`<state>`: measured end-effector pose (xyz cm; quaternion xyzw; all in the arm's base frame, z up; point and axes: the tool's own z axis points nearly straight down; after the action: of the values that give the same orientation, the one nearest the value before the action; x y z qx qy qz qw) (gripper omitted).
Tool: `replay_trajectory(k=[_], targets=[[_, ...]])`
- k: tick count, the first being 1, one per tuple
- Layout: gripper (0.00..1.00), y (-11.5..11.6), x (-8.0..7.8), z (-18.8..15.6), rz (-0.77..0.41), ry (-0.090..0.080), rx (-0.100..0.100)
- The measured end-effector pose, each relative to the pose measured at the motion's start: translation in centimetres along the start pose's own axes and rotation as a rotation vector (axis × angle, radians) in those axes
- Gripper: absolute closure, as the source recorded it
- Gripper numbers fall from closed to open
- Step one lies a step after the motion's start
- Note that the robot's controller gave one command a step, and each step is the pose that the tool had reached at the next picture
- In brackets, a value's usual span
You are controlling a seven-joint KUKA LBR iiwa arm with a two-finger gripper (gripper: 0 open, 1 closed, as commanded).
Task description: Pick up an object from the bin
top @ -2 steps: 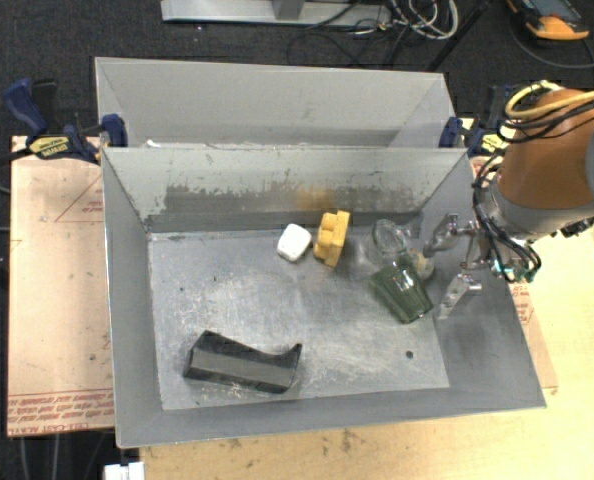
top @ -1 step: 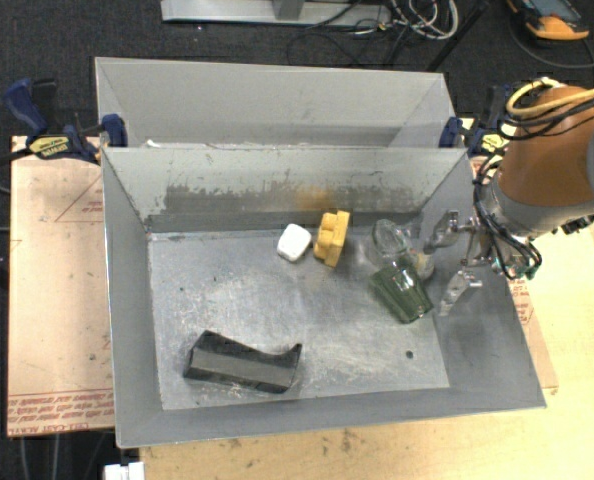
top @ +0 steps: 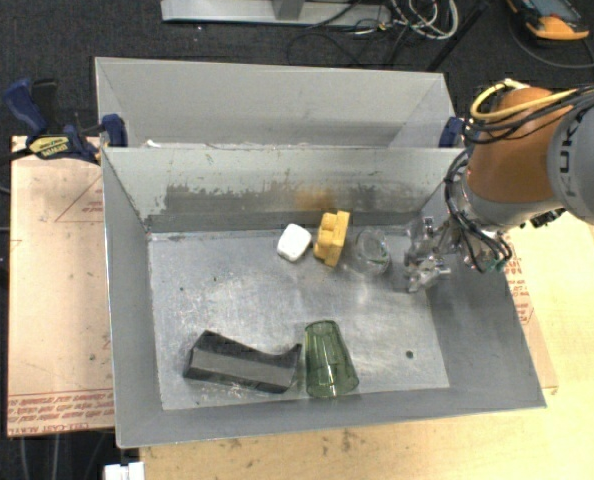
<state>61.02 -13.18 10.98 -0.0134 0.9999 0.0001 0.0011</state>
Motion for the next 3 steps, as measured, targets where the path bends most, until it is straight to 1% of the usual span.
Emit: replay_trajectory(k=[1, 2, 3], targets=[[1.0, 0.0, 0.0, 0.0, -0.001, 0.001, 0.0], [1.0, 0.3, 1.1, -2.6, -0.007, 0.003, -0.001], [1.0, -0.2, 0.0, -6.9, 0.033, 0.0, -0.001]])
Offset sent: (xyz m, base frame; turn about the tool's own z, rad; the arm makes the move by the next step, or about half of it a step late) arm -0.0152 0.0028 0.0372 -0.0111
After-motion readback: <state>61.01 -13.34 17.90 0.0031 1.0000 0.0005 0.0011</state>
